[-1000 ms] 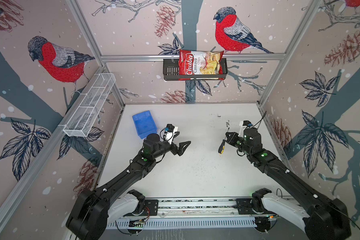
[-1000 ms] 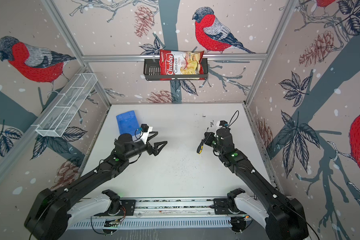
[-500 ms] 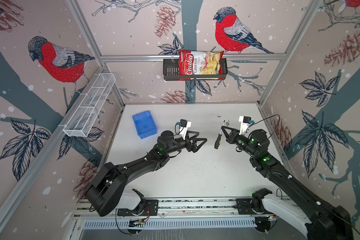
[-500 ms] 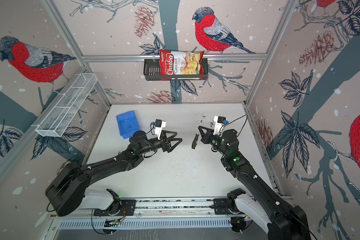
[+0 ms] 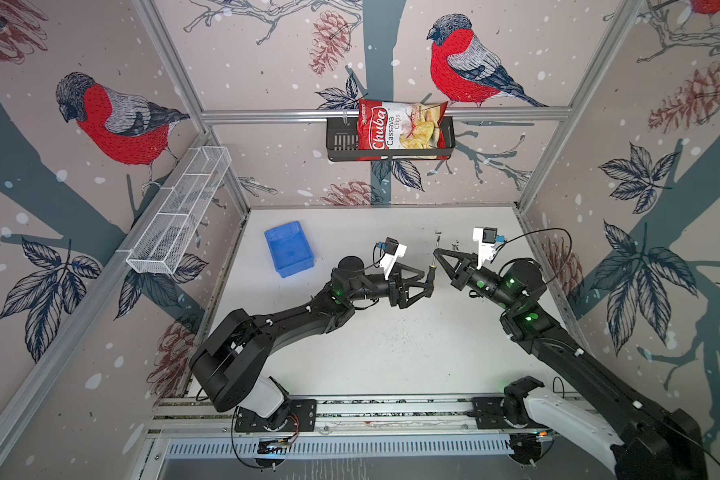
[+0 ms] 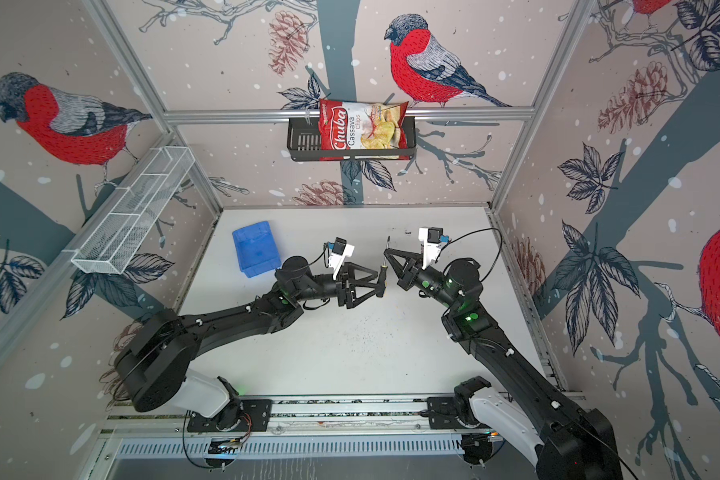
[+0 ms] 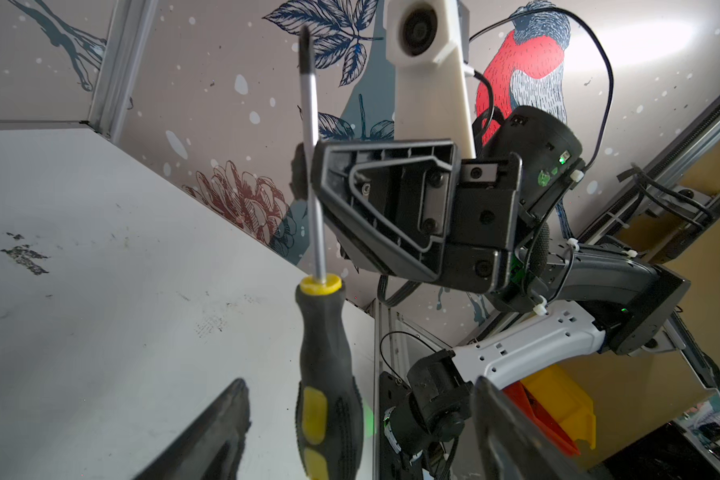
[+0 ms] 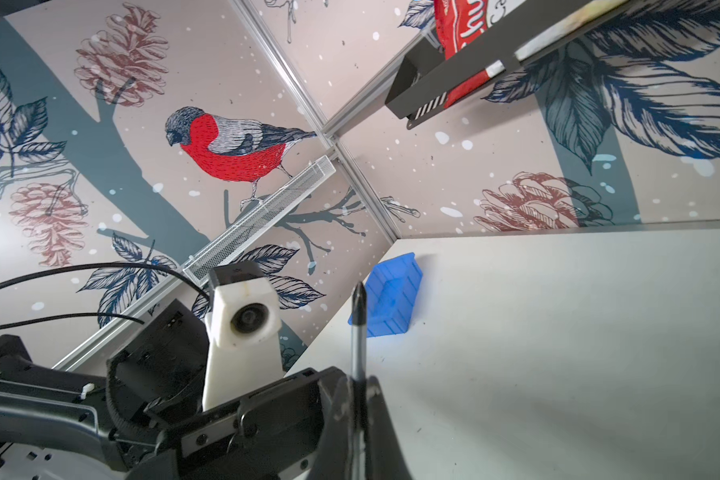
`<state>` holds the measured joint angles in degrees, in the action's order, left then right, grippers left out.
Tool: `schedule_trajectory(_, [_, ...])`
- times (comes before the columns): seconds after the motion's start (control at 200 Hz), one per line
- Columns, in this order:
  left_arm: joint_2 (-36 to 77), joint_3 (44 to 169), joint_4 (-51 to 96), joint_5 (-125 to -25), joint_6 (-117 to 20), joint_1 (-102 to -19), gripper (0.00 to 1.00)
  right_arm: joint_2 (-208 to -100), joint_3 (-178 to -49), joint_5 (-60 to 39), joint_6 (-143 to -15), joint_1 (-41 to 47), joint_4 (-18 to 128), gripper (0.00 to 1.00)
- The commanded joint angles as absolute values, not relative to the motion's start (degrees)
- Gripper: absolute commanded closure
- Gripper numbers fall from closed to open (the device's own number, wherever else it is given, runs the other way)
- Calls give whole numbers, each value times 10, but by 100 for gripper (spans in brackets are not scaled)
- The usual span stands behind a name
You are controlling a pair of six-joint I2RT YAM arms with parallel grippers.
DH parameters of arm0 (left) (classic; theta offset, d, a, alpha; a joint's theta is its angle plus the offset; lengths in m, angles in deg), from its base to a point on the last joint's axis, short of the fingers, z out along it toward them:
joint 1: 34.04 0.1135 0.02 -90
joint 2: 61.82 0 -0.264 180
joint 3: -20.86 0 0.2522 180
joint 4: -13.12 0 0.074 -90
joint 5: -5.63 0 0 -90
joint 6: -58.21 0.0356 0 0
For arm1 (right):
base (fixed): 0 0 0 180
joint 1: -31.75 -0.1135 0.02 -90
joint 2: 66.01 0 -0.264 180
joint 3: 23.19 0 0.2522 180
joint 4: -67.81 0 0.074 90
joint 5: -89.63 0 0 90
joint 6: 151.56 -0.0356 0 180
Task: Put the screwdriver in the bin
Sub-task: 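Carry the screwdriver toward the left gripper while the left gripper reaches to meet it, then grasp the screwdriver handle with the left gripper and open the right gripper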
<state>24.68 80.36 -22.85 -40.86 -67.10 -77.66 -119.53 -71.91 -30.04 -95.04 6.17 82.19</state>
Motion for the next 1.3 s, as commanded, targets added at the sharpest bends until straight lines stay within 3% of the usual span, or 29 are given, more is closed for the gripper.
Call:
schedule_trajectory(0.0, [249, 805, -256, -385, -661, -781, 28, -1200, -728, -330, -936, 60, 855, 100])
schedule_trajectory(0.305, [254, 802, -267, -394, -645, -788, 40, -1206, -741, -348, -938, 55, 867, 100])
schedule_trajectory(0.765, [244, 788, -276, -402, -634, -790, 77, -1204, -735, -343, -939, 52, 867, 100])
schedule_trajectory(1.016, [236, 786, -259, -415, -615, -790, 82, -1202, -733, -335, -940, 49, 866, 99])
schedule_trajectory(1.041, [235, 786, -254, -418, -611, -789, 82, -1202, -734, -334, -940, 49, 866, 95])
schedule_trajectory(1.091, [232, 787, -245, -423, -604, -790, 82, -1201, -735, -328, -940, 49, 864, 79])
schedule_trajectory(1.191, [226, 785, -232, -435, -592, -790, 82, -1195, -734, -315, -936, 49, 859, 35])
schedule_trajectory(1.296, [220, 784, -217, -446, -584, -786, 82, -1186, -735, -306, -920, 47, 844, 14])
